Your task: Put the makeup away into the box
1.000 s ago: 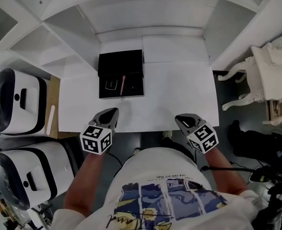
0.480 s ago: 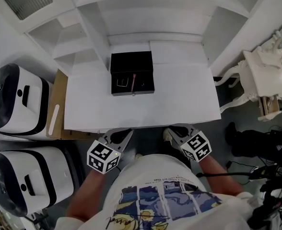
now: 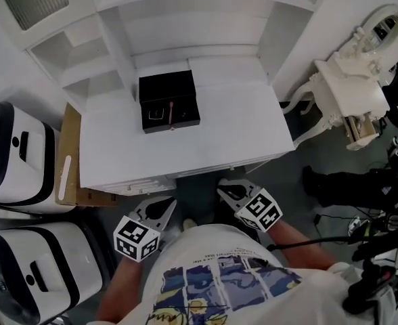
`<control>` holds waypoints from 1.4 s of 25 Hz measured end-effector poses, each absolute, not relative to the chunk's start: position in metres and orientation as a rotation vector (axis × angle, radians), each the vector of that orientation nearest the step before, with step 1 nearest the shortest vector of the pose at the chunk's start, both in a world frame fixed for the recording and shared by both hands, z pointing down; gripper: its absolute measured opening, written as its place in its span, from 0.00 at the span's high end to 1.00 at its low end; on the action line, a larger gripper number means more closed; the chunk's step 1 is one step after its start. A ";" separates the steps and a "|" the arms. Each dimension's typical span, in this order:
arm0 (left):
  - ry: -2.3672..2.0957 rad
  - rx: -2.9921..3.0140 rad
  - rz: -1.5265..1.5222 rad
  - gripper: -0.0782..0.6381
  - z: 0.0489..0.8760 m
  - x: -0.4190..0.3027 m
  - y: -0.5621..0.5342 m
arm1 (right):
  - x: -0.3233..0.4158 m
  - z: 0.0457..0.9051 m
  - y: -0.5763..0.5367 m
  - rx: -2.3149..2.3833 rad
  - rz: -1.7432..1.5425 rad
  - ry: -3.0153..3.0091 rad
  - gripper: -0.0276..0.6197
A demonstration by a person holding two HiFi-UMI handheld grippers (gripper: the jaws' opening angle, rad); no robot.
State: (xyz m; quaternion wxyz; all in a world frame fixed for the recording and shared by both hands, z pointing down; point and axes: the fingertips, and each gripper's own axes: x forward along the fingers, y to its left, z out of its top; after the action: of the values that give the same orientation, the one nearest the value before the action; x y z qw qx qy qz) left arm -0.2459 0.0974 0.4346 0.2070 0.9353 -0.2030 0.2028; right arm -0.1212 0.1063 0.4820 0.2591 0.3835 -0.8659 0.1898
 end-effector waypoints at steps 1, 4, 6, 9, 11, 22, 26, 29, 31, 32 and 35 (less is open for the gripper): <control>-0.570 2.601 0.558 0.87 0.434 -0.248 0.100 | -0.124 0.482 0.109 1.034 0.512 -2.348 0.92; -0.582 2.597 0.547 0.87 0.435 -0.254 0.106 | -0.132 0.481 0.113 1.021 0.494 -2.357 0.92; -0.580 2.596 0.547 0.87 0.436 -0.254 0.109 | -0.136 0.480 0.116 1.015 0.480 -2.362 0.92; -0.573 2.595 0.547 0.87 0.437 -0.255 0.110 | -0.142 0.477 0.117 1.008 0.471 -2.372 0.92; -0.570 2.596 0.547 0.87 0.437 -0.254 0.110 | -0.145 0.477 0.118 1.002 0.464 -2.376 0.92; -0.555 2.607 0.553 0.87 0.436 -0.247 0.107 | -0.152 0.466 0.117 0.980 0.465 -2.386 0.92; -0.561 2.607 0.555 0.87 0.440 -0.250 0.105 | -0.154 0.468 0.115 0.976 0.452 -2.385 0.92; -0.556 2.608 0.557 0.87 0.441 -0.250 0.105 | -0.154 0.467 0.116 0.974 0.447 -2.384 0.92; -0.549 2.609 0.558 0.87 0.442 -0.249 0.106 | -0.154 0.467 0.116 0.977 0.445 -2.383 0.92; -0.545 2.610 0.560 0.87 0.442 -0.249 0.106 | -0.155 0.467 0.116 0.979 0.445 -2.383 0.92; -0.534 2.611 0.566 0.87 0.442 -0.248 0.106 | -0.156 0.467 0.116 0.978 0.447 -2.381 0.92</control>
State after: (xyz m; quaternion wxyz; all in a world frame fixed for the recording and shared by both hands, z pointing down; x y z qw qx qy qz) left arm -0.2479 0.1061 0.4423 0.2070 0.9376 -0.1918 0.2032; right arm -0.1556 0.1161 0.4673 0.2617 0.3613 -0.8796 0.1652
